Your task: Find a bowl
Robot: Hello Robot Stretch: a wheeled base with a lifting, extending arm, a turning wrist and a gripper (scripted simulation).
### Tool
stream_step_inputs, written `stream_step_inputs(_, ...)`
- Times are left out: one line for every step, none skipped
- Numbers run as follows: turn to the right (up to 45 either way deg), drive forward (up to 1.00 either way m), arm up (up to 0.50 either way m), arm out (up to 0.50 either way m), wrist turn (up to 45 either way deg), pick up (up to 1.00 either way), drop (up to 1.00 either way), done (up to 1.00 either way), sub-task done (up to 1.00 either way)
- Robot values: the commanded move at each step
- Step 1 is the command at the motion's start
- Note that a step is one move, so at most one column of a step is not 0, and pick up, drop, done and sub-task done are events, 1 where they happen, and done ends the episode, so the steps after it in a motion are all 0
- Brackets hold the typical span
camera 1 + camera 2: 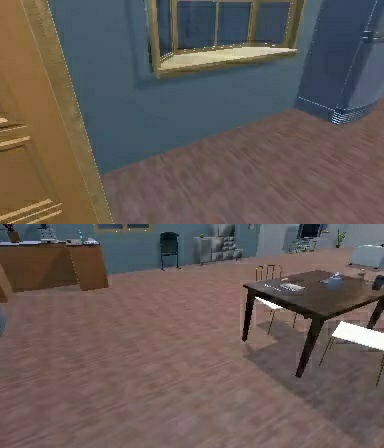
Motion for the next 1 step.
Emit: stream_step_inputs(45.0, 0.00, 0.00, 0.00, 0.0, 0.00, 0.00, 0.00, 0.00)
